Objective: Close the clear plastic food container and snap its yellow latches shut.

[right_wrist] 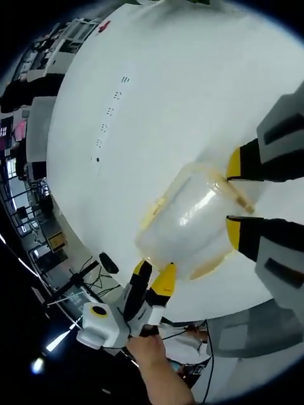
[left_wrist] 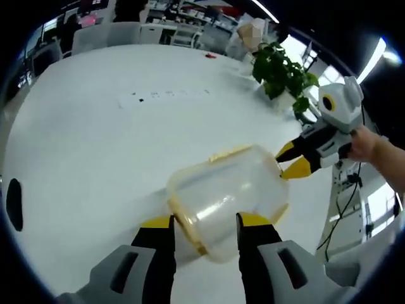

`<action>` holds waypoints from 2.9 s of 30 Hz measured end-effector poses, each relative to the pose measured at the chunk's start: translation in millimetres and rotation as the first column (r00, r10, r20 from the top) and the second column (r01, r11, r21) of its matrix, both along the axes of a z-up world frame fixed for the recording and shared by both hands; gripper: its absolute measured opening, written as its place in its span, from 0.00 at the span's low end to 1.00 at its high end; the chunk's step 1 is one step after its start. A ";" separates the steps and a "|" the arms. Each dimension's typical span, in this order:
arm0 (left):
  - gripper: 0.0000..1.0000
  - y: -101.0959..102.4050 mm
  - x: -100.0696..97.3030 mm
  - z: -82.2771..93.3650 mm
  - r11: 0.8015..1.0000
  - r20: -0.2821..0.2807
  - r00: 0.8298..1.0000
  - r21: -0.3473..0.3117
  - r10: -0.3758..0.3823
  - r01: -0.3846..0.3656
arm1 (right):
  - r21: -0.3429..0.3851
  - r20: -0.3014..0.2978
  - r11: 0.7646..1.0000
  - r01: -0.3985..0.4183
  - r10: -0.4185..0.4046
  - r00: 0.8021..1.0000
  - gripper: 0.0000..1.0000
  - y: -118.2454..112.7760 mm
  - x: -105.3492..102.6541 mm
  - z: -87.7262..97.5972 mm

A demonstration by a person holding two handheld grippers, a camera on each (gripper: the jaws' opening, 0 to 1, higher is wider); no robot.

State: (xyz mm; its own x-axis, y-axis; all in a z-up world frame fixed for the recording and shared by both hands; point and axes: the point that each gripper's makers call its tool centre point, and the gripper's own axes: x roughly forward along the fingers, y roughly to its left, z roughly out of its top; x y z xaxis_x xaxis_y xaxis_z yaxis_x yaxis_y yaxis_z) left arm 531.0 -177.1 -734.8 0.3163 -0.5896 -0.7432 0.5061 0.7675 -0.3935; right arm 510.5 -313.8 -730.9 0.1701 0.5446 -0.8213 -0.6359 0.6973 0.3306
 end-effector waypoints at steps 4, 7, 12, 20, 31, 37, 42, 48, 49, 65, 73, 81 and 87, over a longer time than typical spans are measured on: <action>0.36 1.0 2.2 5.4 1.000 0.021 1.000 0.006 -0.018 0.018 | -0.011 0.032 0.999 -0.031 0.031 0.999 0.23 0.2 2.0 5.8; 0.35 2.7 5.2 11.1 0.999 0.044 0.999 0.006 -0.032 0.032 | -0.019 0.048 0.999 -0.044 0.045 0.998 0.23 -0.1 4.4 7.8; 0.35 2.7 7.3 18.9 0.999 0.069 0.996 0.000 -0.050 0.050 | -0.054 0.058 0.994 -0.094 0.097 0.994 0.24 -1.5 2.0 4.5; 0.33 3.9 6.4 24.1 0.995 0.093 0.991 0.024 -0.096 0.095 | -0.080 0.085 0.985 -0.151 0.157 0.984 0.24 1.4 0.3 9.0; 0.32 -0.1 4.7 33.8 0.979 0.138 0.970 0.073 -0.198 0.189 | -0.139 0.159 0.956 -0.257 0.277 0.947 0.23 7.8 7.0 24.6; 0.31 -6.5 6.0 40.3 0.968 0.156 0.956 0.090 -0.247 0.235 | -0.193 0.194 0.923 -0.333 0.369 0.909 0.24 13.5 9.0 27.4; 0.30 -15.7 5.1 42.2 0.952 0.162 0.939 0.101 -0.303 0.290 | -0.186 0.200 0.906 -0.379 0.413 0.888 0.23 22.2 7.3 31.5; 0.30 -28.4 4.5 43.7 0.921 0.176 0.906 0.131 -0.385 0.366 | -0.192 0.209 0.890 -0.414 0.450 0.868 0.23 26.0 9.1 31.7; 0.30 -30.2 4.6 43.5 0.917 0.177 0.901 0.134 -0.395 0.375 | -0.194 0.208 0.886 -0.421 0.456 0.865 0.23 26.3 8.8 31.2; 0.30 -34.0 -1.0 33.8 0.836 0.160 0.829 0.242 -0.536 0.493 | -0.191 0.203 0.845 -0.499 0.531 0.823 0.22 36.5 6.8 27.1; 0.30 -36.8 -2.2 34.4 0.804 0.166 0.795 0.253 -0.584 0.538 | -0.189 0.188 0.827 -0.530 0.560 0.807 0.24 45.5 4.0 24.0; 0.30 -39.6 0.3 35.3 0.776 0.168 0.765 0.268 -0.622 0.571 | -0.187 0.183 0.811 -0.554 0.583 0.792 0.24 51.3 4.7 22.9; 0.29 -44.8 -0.8 35.2 0.759 0.168 0.747 0.270 -0.643 0.593 | -0.178 0.177 0.805 -0.566 0.592 0.786 0.23 56.3 3.3 20.2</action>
State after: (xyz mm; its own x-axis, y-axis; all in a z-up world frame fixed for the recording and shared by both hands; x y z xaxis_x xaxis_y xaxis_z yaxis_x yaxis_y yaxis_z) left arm 530.1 -221.9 -699.6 0.1106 -0.5750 -0.8107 0.9514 0.2971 -0.0809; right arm 513.8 -257.5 -710.7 0.0289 0.5060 -0.8620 -0.9767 0.1976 0.0833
